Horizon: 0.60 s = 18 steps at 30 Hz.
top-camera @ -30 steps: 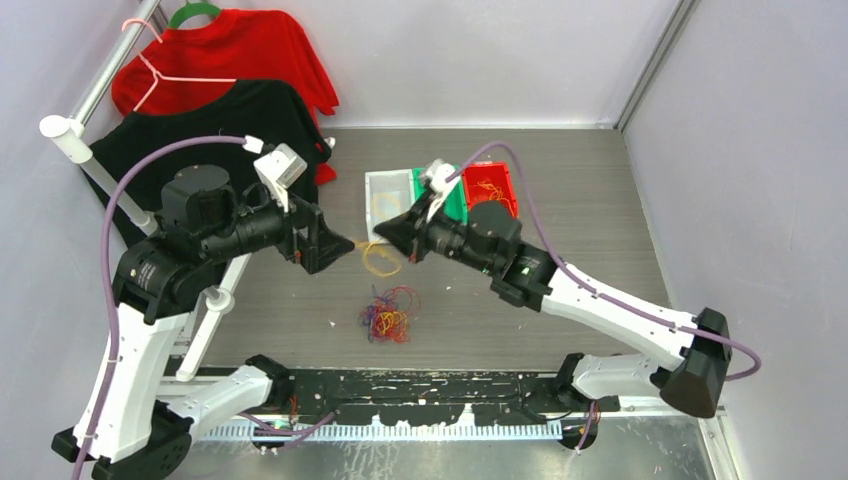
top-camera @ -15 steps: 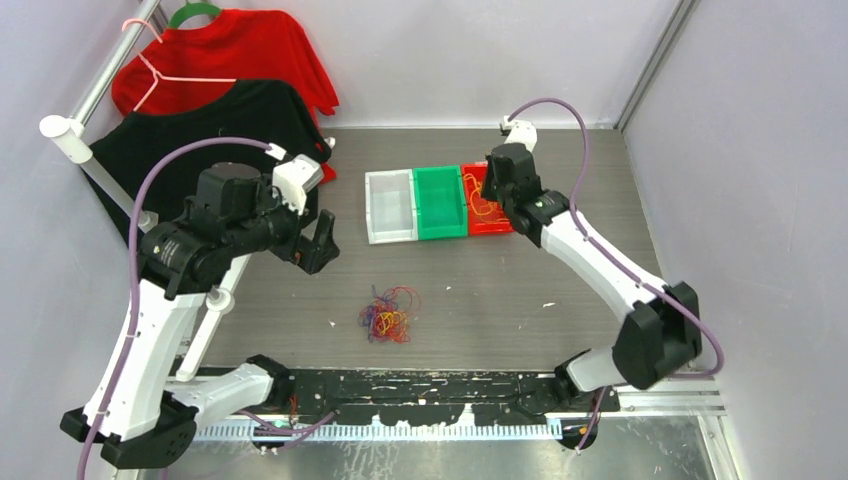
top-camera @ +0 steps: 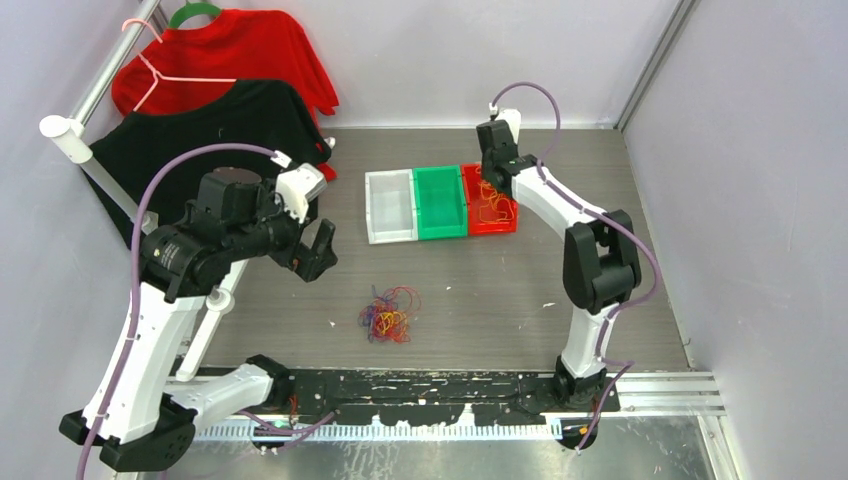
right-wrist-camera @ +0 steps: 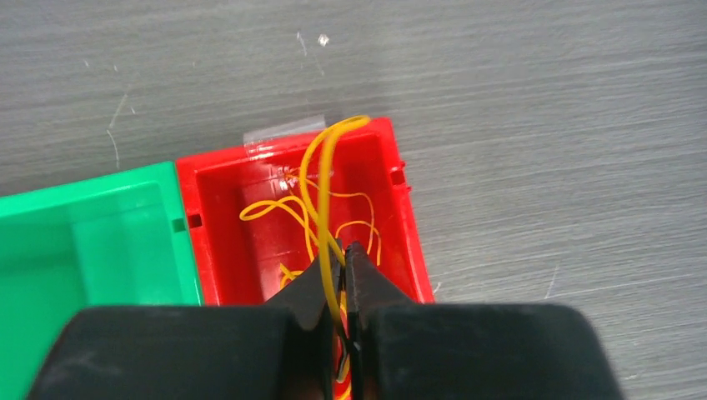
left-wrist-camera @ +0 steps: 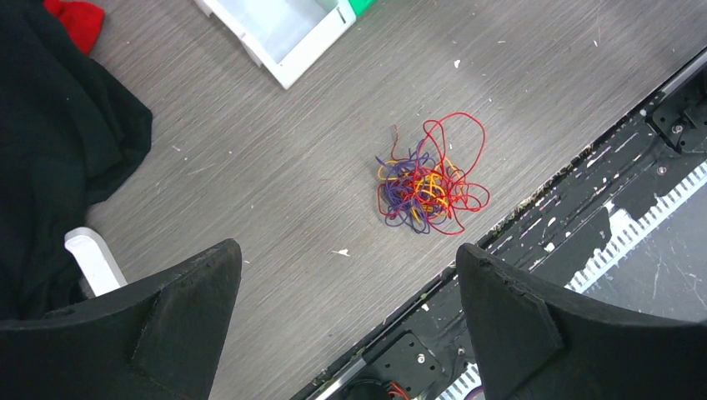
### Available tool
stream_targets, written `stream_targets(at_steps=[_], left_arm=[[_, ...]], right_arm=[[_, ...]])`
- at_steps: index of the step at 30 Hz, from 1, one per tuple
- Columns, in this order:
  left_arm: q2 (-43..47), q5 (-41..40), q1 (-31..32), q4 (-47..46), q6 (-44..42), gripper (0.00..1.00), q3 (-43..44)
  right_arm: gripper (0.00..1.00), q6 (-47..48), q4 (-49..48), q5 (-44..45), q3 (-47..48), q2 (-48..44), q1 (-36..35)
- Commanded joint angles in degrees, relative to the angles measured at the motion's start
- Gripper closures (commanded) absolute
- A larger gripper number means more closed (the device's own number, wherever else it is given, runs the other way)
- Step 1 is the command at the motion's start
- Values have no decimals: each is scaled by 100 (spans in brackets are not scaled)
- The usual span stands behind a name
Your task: Untangle the cables
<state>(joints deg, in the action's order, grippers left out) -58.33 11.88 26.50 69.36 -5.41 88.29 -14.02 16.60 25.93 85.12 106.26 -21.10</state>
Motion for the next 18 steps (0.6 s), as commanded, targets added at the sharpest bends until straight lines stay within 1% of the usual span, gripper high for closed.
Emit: stream_targets(at_steps=[1,2,3,5,8,11,15,17,18], left_arm=[[97,326,-3,-63,-205,0,16],[101,366,0,-73,-206,0,7],[96,403,-4,-72,-206,1,-2],[61,426,-5,-62,-209,0,14],[-28,428,-5,-31,-206,1,58],[-41,438,-5,-74,-206,0,50],[-67,460,-9,-132,-283,0,-90],[-98,443,-5,-146,-329,1,-181],[-112,431,-5,-147,-356,1,-232]], right_arm=[[70,-70,338,-252,453,213,-29],[53,-138,430,-346,487,200,-31],[43,-199,483,-450,490,144,-34],[38,-299,506,-555,463,-34,-33],[37,-371,727,-549,566,-334,-30],[41,-461,941,-518,599,-670,-38],[44,-580,926,-710,259,-1295,-214],[44,-674,908,-1012,-75,-1600,-438],[45,-680,865,-1006,-257,-1759,-613]])
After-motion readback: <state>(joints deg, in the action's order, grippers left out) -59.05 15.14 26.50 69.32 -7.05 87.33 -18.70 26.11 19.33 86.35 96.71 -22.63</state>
